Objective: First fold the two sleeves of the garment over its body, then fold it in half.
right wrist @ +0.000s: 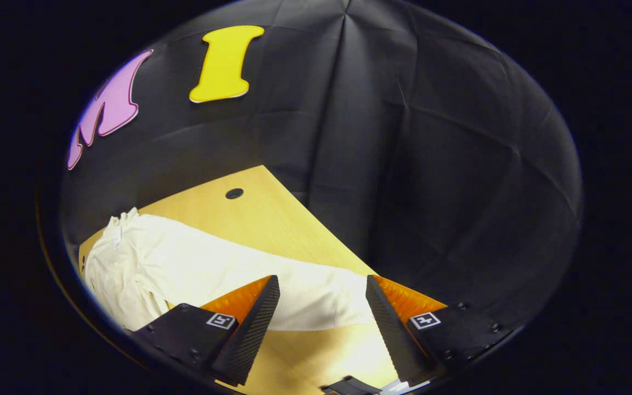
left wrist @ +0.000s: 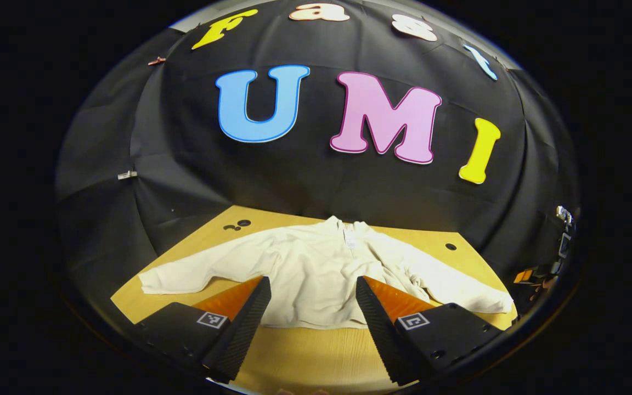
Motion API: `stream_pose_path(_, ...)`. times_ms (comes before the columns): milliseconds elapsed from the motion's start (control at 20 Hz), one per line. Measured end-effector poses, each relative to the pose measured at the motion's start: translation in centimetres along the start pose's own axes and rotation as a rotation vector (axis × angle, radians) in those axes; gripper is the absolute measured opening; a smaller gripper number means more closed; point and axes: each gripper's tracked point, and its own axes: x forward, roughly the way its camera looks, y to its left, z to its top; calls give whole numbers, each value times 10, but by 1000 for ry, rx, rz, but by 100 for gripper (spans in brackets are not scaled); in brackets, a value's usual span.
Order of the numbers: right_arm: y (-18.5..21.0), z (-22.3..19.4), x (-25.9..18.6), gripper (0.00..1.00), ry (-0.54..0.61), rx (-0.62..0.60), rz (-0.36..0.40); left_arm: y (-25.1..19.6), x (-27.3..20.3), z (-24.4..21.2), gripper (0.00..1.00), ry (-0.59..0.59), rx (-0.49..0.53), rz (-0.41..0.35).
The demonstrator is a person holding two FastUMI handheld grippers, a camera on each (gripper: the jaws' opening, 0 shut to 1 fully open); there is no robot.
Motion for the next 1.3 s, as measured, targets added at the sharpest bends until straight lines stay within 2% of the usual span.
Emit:
stream_pose_path(250, -31, -31, 39, 98, 101, -12, -65, -2, 12, -11, 97, 46, 0, 3)
stream_pose_path(400, -35, -50, 56, 98, 172, 72, -59, -4, 17, -10, 97, 48, 7, 5)
stream_pose_path(500, -48, -62, 61, 98, 208, 145, -82, -3, 18, -9, 97, 47, 14, 10)
stream_pose_path(650, -56, -76, 71, 98, 235, 135, -128, 3, 17, -10, 96, 60, 0, 30)
stream_pose_path(850, -51, -75, 72, 99, 256, 138, -109, 10, 13, -13, 96, 76, -13, 44)
stream_pose_path(1000, -43, -75, 70, 94, 277, 186, -71, 16, 13, -11, 97, 82, -10, 48)
stream_pose_path(1050, -40, -75, 73, 70, 271, 188, -65, 17, 12, -8, 96, 77, -12, 47)
stream_pose_path(1100, -36, -77, 76, 77, 275, 173, -51, 20, 12, -6, 96, 74, -10, 47)
stream_pose_path(1150, -32, -77, 76, 59, 274, 158, -31, 22, 13, -3, 96, 73, -7, 48)
stream_pose_path(1200, -28, -77, 76, 62, 271, 137, -14, 26, 11, -2, 97, 71, -5, 49)
stream_pose_path(1300, -20, -75, 75, 34, 272, 122, 6, 34, 8, 0, 96, 68, 1, 55)
